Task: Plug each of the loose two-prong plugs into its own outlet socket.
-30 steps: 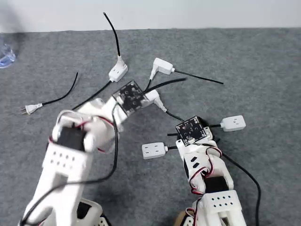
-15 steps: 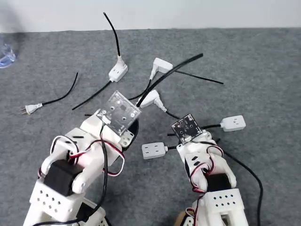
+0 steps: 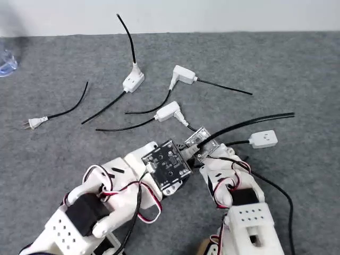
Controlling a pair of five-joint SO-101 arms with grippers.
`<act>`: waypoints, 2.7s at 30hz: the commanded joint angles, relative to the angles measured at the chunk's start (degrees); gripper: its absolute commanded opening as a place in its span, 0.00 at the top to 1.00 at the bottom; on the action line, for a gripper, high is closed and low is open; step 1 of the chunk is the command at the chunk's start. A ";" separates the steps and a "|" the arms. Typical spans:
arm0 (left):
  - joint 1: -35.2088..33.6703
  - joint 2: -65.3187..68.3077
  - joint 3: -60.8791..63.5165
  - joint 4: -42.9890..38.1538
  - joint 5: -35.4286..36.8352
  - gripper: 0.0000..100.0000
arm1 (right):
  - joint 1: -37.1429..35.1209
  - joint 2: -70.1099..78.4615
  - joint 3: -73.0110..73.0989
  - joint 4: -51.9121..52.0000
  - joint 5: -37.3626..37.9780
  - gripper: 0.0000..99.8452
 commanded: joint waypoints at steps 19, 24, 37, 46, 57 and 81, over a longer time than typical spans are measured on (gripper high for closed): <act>-16.70 -13.63 4.79 -2.73 -0.35 0.99 | 21.05 0.04 -13.45 -1.98 -28.22 0.99; -16.70 -23.38 10.51 -2.46 -0.26 0.99 | 17.36 -0.04 -15.82 1.27 -36.84 0.85; -22.33 -24.97 32.31 -24.26 4.84 0.99 | 0.13 -0.75 -35.78 20.44 -42.20 0.67; -26.02 -25.05 36.35 -31.03 7.91 0.99 | -13.05 -0.13 -31.12 10.15 -58.99 0.66; -19.25 -25.05 37.05 -30.15 7.91 0.99 | -11.47 0.31 -3.69 -36.00 -69.63 0.67; -4.40 -25.05 38.29 -27.96 2.55 0.99 | -11.47 0.13 -2.73 -35.74 -72.62 0.67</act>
